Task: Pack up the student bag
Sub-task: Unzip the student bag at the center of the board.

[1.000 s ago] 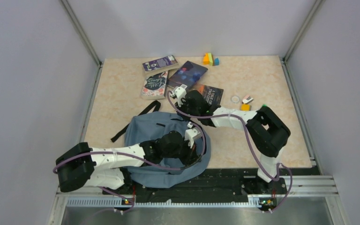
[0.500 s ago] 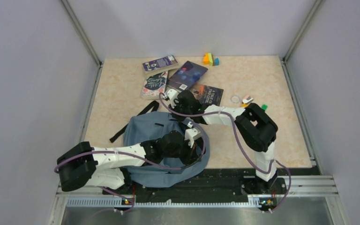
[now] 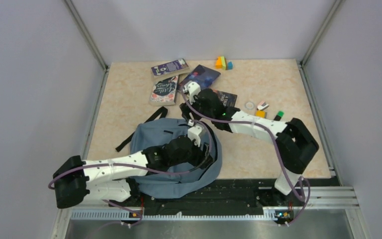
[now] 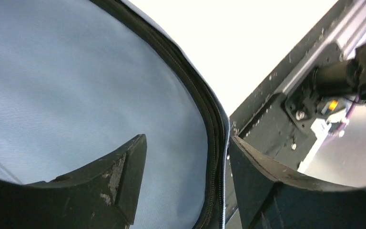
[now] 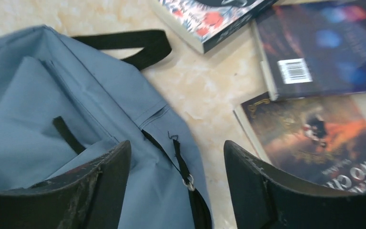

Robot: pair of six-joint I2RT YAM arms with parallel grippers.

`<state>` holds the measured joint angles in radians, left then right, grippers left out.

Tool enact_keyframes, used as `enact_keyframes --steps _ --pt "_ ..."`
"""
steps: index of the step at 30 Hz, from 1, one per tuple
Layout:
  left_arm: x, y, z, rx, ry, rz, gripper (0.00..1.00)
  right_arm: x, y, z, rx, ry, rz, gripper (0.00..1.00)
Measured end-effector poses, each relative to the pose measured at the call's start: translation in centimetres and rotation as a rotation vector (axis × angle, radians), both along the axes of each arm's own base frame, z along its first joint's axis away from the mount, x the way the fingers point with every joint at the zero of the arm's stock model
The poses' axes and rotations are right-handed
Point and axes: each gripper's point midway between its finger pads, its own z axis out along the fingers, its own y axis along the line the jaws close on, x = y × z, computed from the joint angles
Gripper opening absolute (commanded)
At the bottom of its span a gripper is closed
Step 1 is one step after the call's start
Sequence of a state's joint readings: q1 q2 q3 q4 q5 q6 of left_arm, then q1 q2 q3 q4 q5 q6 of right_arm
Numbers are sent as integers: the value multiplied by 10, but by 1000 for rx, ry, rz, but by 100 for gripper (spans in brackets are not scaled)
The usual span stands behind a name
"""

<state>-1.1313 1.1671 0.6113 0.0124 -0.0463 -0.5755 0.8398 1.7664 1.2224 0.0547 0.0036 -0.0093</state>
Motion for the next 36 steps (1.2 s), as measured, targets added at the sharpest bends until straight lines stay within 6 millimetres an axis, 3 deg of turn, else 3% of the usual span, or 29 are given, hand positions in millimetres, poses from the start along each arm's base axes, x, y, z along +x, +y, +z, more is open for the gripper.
enact_keyframes --steps 6,12,17,26,32,36 --pt "28 24 35 -33 -44 154 75 -2 -42 62 91 -47 -113 82" --pt "88 83 55 -77 -35 422 75 -12 -81 74 84 -61 -192 82" --pt "113 106 55 -111 10 548 75 -29 -96 58 55 -32 -184 81" --pt "159 89 40 -60 75 574 73 -51 -100 17 21 82 -149 75" --pt "190 85 23 -52 123 620 69 -68 -110 -20 -10 165 -154 68" --pt "204 74 13 -97 163 659 64 -73 -112 -32 -9 188 -155 64"
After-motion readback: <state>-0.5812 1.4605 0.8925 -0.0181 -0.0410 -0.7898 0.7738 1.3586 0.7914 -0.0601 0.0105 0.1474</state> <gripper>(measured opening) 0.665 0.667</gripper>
